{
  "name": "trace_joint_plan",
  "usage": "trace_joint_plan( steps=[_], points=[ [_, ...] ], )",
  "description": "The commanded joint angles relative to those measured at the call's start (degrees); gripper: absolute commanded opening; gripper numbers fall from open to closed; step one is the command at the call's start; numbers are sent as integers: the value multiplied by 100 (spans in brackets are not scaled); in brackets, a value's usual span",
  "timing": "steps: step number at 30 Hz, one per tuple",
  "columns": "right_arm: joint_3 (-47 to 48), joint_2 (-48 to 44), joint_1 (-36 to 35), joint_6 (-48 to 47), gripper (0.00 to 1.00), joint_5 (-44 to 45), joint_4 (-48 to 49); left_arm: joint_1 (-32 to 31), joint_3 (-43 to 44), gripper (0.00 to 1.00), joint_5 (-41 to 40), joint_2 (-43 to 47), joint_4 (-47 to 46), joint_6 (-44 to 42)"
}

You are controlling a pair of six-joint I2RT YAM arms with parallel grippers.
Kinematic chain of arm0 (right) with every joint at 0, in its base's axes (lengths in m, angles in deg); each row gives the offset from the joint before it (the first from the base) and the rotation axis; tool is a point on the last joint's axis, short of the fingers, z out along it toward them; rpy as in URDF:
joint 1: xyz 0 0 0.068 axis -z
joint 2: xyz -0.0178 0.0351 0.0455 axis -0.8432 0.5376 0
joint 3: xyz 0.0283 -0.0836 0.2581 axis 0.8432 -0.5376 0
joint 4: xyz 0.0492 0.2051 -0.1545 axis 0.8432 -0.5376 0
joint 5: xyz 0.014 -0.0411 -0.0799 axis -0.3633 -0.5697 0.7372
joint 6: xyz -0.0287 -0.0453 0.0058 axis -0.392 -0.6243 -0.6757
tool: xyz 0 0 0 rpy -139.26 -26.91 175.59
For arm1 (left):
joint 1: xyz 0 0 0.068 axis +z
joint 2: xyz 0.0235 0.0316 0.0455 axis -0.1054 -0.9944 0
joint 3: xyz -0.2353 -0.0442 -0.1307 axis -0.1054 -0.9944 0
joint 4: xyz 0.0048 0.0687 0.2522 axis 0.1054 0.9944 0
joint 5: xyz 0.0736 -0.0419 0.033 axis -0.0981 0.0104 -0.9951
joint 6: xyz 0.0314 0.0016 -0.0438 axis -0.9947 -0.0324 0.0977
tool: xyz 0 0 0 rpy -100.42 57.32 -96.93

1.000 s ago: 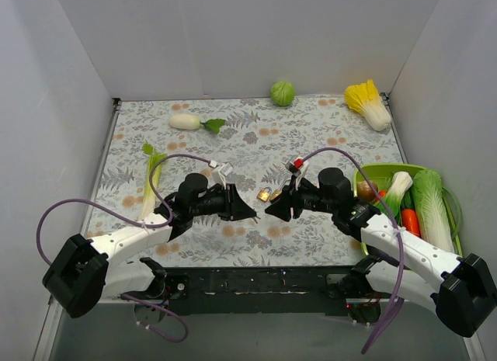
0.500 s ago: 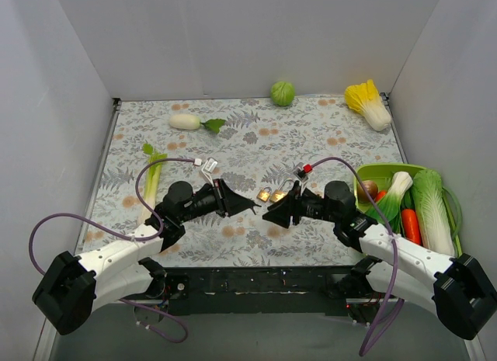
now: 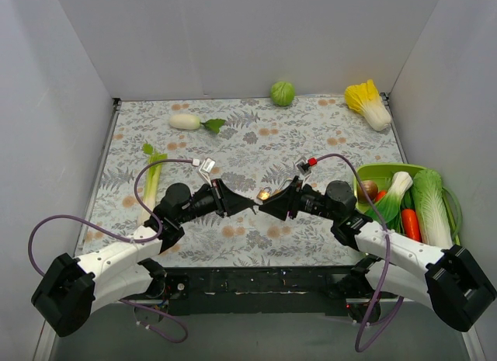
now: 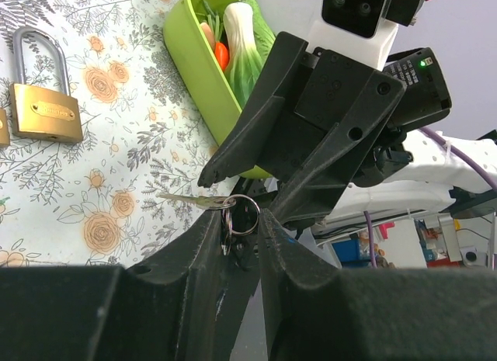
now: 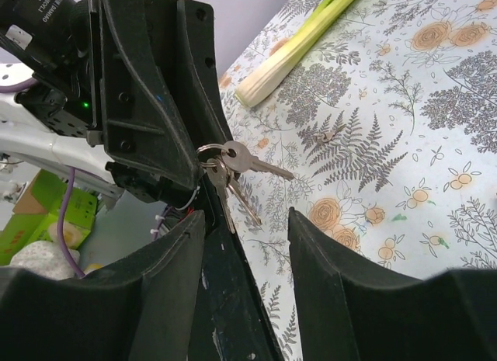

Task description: Unlock with the key

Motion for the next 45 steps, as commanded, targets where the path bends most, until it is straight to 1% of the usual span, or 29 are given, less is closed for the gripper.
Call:
trace_joint_plan(
  steps=[1, 15, 22, 30, 33, 34, 35, 36, 39, 40, 41, 42, 43, 44, 45],
  points=[
    [14, 115, 4, 231, 53, -86, 685, 0, -110, 0, -47, 198, -203, 26],
    [49, 572, 4, 548, 44, -596, 1327, 9, -189, 0, -47, 259, -344, 140],
    [32, 660, 4, 653, 33, -754, 1661, 9, -216, 0, -38, 224, -388, 157],
    [32, 774, 4, 671, 26, -798, 1722, 9, -225, 0, -29, 198, -476, 210],
    [14, 783, 4, 662, 17, -763, 1749, 9, -225, 0, -12, 198, -458, 202],
    [-3, 783, 4, 671, 11, -754, 1766, 0, -225, 0, -12, 198, -450, 193],
    [5, 775, 4, 679, 8, -746, 1775, 0, -225, 0, -3, 189, -449, 175],
    [-3, 766, 4, 680, 2, -737, 1775, 0, -216, 0, 15, 180, -423, 166],
    [-3, 748, 4, 653, 1, -728, 1784, 0, -163, 0, 128, 119, -284, 70],
    [14, 748, 4, 644, 1, -728, 1723, 0, -41, 9, 138, 93, -152, -9],
    [32, 687, 12, 618, 1, -728, 1592, 9, 73, 52, 112, 66, 32, -184],
    [67, 643, 65, 557, 1, -745, 1425, 9, 161, 75, 77, 101, 452, -298],
    [197, 590, 100, 391, 1, -745, 1197, 17, 362, 97, -37, 127, 656, -413],
    [277, 451, 153, 268, 1, -754, 438, 18, 469, 98, -90, 171, 875, -544],
    [400, 354, 275, 119, 1, -763, 21, 52, 565, 98, -152, 206, 1321, -850]
  ],
)
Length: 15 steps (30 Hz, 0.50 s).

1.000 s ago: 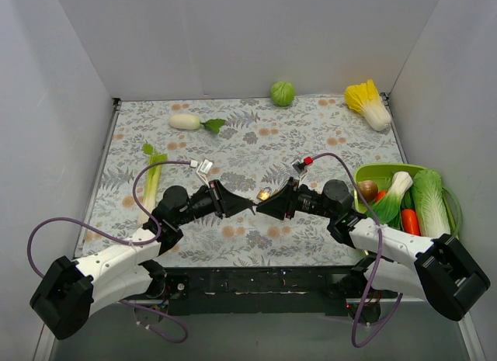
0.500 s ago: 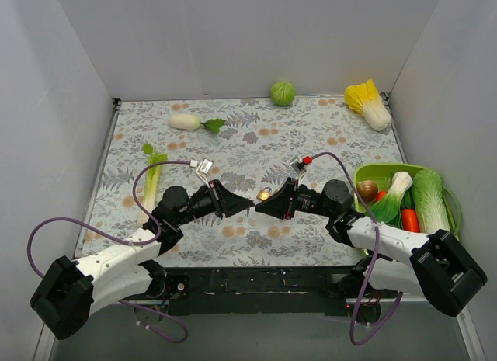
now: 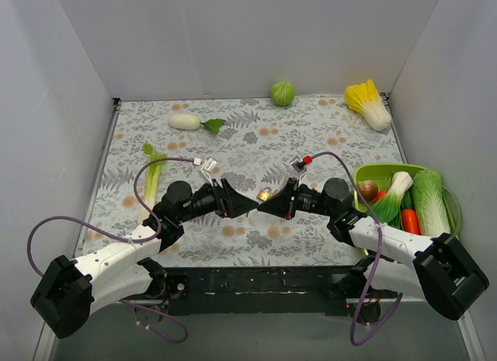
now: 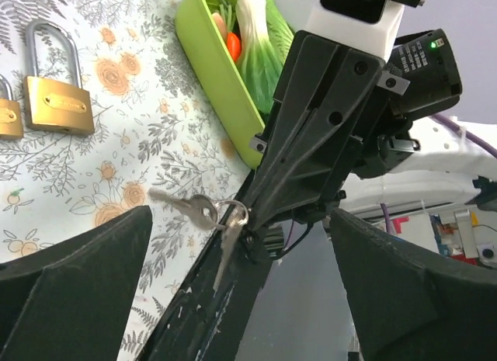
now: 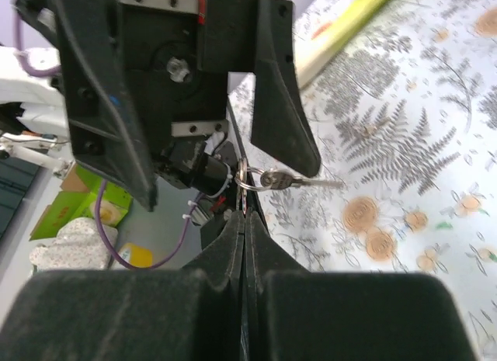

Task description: Unlock with the key

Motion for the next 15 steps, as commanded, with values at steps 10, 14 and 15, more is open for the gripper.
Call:
trace_joint_plan(
  steps=[10, 14, 15],
  points=[
    [2303, -536, 613, -2742, 1, -625, -5975, 105, 1883, 98, 1082, -189, 2661, -2987],
    [3111, -27, 595, -3392, 1, -285, -7627, 53, 2412, 98, 1253, -639, 3433, -3744],
    [3278, 18, 595, -3646, 1, -14, -7908, 35, 2499, 98, 1017, -639, 3460, -3850]
  ],
)
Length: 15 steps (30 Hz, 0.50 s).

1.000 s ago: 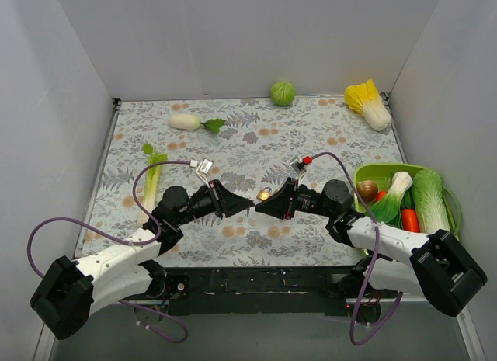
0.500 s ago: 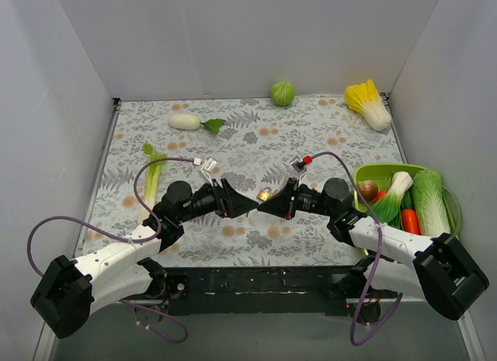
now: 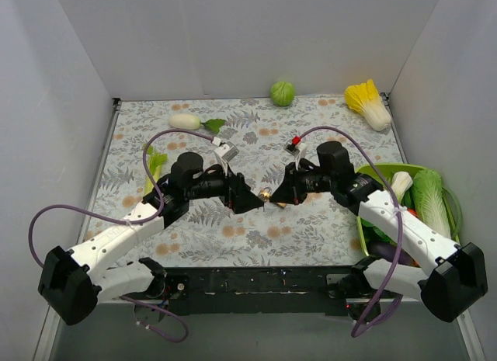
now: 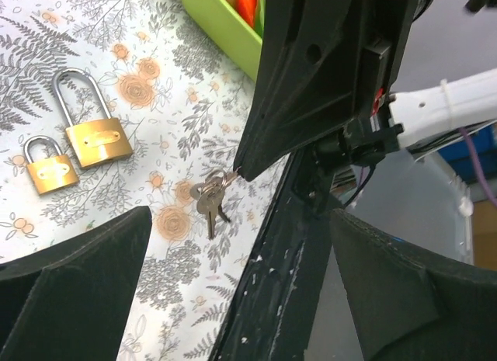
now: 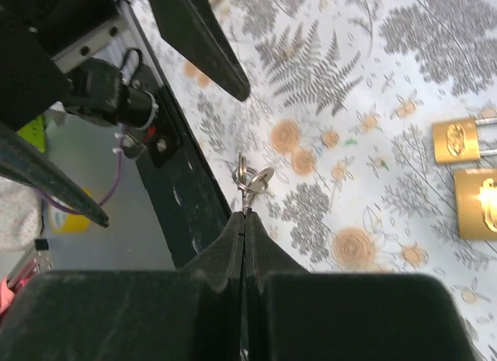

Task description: Unlock with the key

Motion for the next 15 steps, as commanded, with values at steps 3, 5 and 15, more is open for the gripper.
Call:
trace_joint_plan(
  steps=[3, 5, 15],
  points=[
    [764, 401, -17, -1148, 1, 464, -2335, -116, 446, 98, 168, -224, 715, -1211],
    [791, 436, -17, -1166, 1, 289, -2361, -212, 455, 98, 282, -356, 654, -1246],
    [1608, 1024, -210, -1948, 1, 929, -3976, -1038, 516, 98, -120, -910, 618, -1686]
  ],
)
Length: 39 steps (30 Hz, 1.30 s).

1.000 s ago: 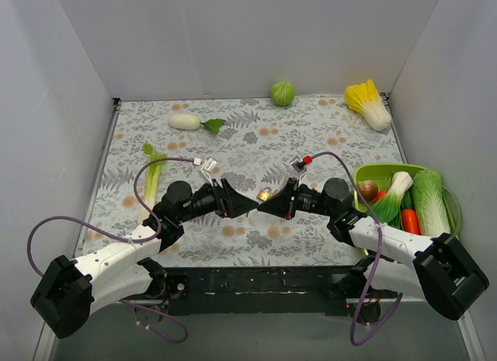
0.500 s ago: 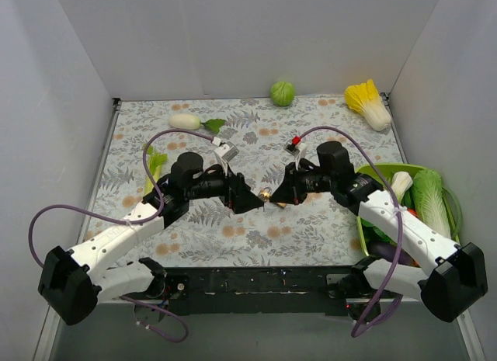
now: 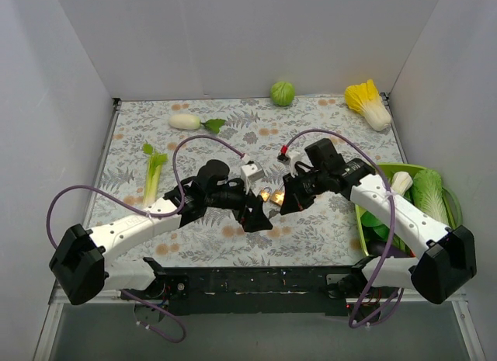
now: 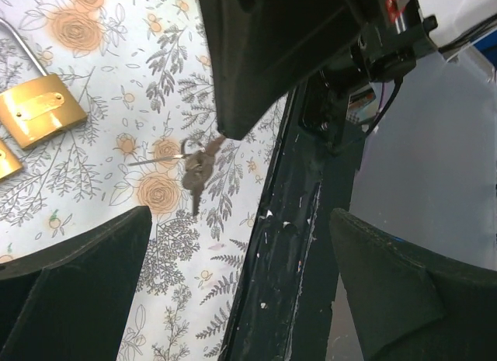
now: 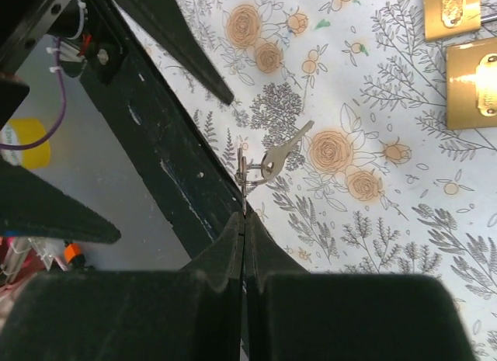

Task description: Unlock with the key

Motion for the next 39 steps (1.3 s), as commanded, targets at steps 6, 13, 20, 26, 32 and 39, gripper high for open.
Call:
trace_joint_plan(
  steps=[6, 13, 20, 26, 32, 39],
  points=[
    [460, 502, -324, -536, 1, 1323, -1254, -513, 300, 97, -648, -172, 50, -403],
    [583, 801, -667, -317, 1, 2133, -1562, -566, 282, 96, -859, -119, 103, -421],
    [609, 976, -931, -115, 1, 2634, -1738, -662, 291, 96, -1139, -93, 270, -517],
    [890, 1257, -1194, 184, 1, 3953, -1957, -689, 300, 96, -1324, -58, 340, -544],
    [1154, 1767, -1459, 702, 1, 5724, -2458, -689, 291, 97, -1500, -23, 340, -535],
    [1014, 1618, -1476, 439, 1, 4033, -1676, -689, 265, 97, -1535, 56, 341, -535]
  ],
)
